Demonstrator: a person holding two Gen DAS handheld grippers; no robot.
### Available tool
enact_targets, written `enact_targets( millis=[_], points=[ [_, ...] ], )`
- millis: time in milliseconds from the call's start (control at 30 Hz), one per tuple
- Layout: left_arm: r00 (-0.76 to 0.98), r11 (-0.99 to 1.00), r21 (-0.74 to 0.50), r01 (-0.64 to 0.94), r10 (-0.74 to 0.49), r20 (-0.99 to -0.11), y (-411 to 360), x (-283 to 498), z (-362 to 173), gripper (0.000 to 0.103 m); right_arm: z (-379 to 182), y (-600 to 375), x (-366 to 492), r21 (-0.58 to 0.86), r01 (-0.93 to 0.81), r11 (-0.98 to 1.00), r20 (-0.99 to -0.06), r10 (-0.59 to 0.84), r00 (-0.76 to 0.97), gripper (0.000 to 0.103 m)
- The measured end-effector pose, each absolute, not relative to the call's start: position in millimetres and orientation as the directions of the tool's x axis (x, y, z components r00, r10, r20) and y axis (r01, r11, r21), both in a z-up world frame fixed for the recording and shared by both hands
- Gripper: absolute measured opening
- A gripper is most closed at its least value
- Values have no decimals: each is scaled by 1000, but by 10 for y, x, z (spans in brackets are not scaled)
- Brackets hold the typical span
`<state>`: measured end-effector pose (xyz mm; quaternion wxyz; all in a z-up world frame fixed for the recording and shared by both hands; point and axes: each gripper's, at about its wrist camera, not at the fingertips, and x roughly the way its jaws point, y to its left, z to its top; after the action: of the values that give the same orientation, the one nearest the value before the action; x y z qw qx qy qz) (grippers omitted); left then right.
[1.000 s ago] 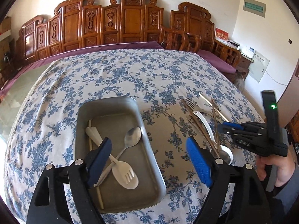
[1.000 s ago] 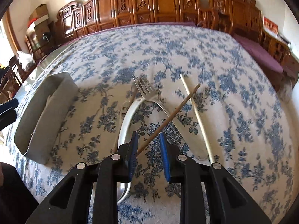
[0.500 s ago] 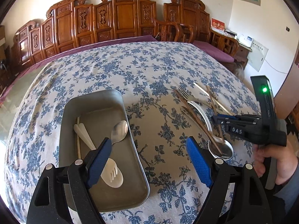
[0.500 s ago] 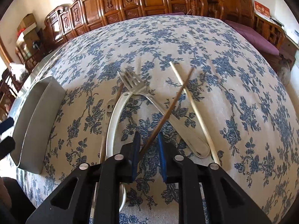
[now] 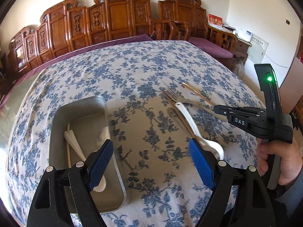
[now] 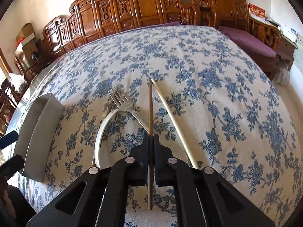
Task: Organize utensils
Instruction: 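Reach the right tool back to the pile and grasp a wooden chopstick, then grasp a wooden chopstick with the left tool while the right tool holds its chopstick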
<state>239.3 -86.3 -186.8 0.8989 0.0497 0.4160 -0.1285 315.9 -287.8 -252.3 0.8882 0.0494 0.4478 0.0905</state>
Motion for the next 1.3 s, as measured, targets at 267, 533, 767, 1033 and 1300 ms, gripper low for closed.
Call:
enact_targets(
  millis=[267,533,767,1033,1300],
  points=[
    [563,942,-30,333,-224,-795,-1267,2497,-1966,72,-2466,-2992,3166,205,-113,972,-763,232,603,6],
    [467,937,-89,338,-249,-849,-1506,2670,-2292,49,-2457,-3070,3162,247,-106,963,-752,260,605,6],
    [410,933,-133,334,-270,-871,-1618,2726,-2480,36,-2460,-3063,3170,267,-112,957,-748,279,602,6],
    [401,941,-118,318,-247,-882,-1634,2749,-2536,11,-2456,-3042,3163,272,-119,955,-747,287,600,6],
    [420,953,-102,286,-220,-880,-1490,2717,-2497,6,-2453,-3007,3154,268,-129,955,-747,291,598,6]
  ],
)
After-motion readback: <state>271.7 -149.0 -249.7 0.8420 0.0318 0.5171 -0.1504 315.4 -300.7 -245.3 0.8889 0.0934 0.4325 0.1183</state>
